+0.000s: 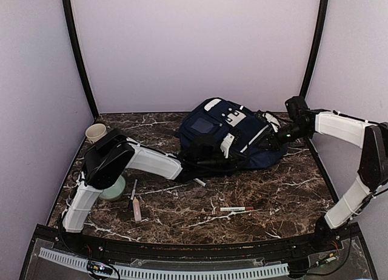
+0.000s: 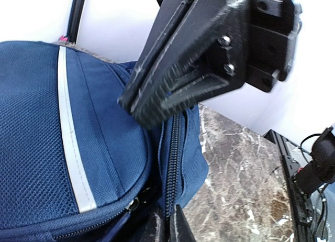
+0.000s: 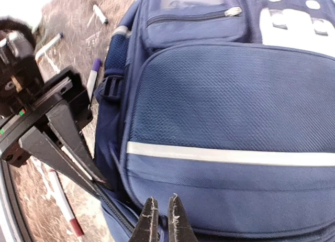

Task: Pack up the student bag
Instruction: Grab the largest pocket of the student bag, then zip the student bag into the largest pocket of the bag.

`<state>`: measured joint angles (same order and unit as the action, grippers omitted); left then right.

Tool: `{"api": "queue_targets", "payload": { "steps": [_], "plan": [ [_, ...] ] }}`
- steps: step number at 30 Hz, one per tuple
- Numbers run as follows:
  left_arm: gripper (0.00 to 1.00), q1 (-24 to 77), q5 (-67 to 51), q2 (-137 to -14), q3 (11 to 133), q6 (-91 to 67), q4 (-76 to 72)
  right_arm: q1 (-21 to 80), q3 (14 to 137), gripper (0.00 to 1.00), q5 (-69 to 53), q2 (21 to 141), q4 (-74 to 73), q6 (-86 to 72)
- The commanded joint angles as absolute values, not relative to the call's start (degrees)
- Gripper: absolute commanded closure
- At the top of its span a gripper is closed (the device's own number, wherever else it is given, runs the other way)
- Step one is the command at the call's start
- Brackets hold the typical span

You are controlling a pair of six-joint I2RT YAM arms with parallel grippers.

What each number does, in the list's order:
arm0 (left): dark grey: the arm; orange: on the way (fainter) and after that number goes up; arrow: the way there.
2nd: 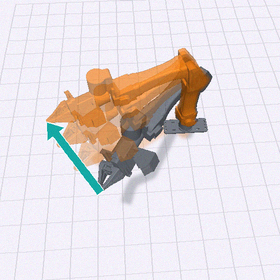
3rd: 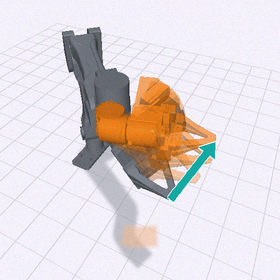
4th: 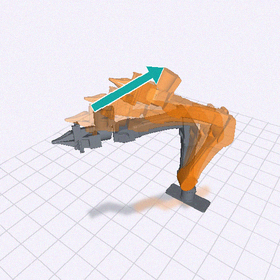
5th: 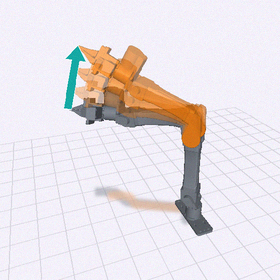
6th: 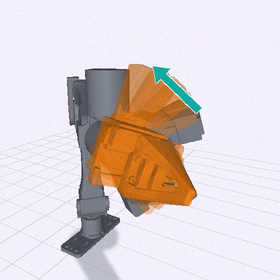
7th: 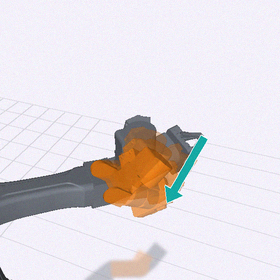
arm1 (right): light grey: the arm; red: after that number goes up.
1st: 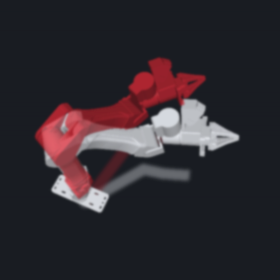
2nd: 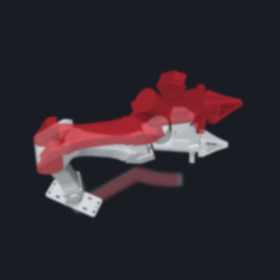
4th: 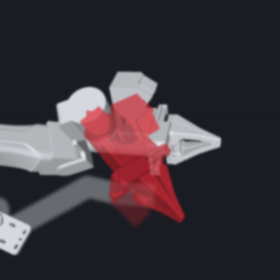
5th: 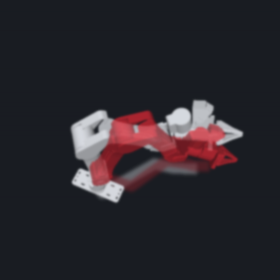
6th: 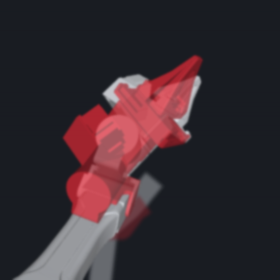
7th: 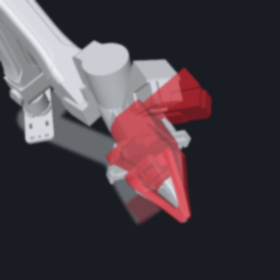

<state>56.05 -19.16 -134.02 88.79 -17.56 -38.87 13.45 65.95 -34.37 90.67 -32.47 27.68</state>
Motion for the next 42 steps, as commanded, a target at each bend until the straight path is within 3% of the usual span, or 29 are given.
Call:
{"api": "queue_targets", "payload": {
  "steps": [1,15,26,30,34,35,36,38,40,42],
  "plan": [
    [1.00,56.2,-21.1,-127.0,85.5,-17.5,-42.9,6.2,62.5,1.00,-31.3,86.1,-28.6,24.3],
    [1.00,52.5,-15.6,-118.6,73.3,-14.4,-37.5,-10.5,60.9,1.00,-43.9,90.5,-21.7,18.3],
    [1.00,46.4,-14.6,-113.7,68.2,-9.2,-31.4,-13.1,59.1,1.00,-48.8,90.6,-18.1,17.6],
    [1.00,46.3,-14.3,-113.0,69.1,-6.2,-28.1,-12.2,58.9,1.00,-56.2,89.6,-23.4,22.3],
    [0.99,46.3,-15.7,-112.7,69.6,-3.7,-26.3,-10.0,56.2,1.00,-52.8,86.1,-26.4,27.2],
    [0.93,46.3,-16.5,-112.6,69.8,-2.7,-25.7,-9.8,55.4,1.00,-52.0,85.5,-26.6,28.3],
    [0.79,46.3,-17.8,-112.4,69.7,-1.9,-25.7,-9.7,54.7,1.00,-51.5,84.3,-26.8,29.4],
    [0.60,46.7,-20.2,-111.5,69.4,-1.0,-27.3,-9.3,54.2,1.00,-51.7,82.9,-27.9,31.0],
    [0.51,47.8,-20.9,-111.2,70.9,0.6,-27.8,-8.5,55.1,1.00,-53.5,81.8,-29.8,32.2],
    [0.48,48.8,-22.4,-112.5,75.0,2.2,-26.2,-7.0,56.0,1.00,-55.4,80.4,-30.8,32.9]
  ]
}}
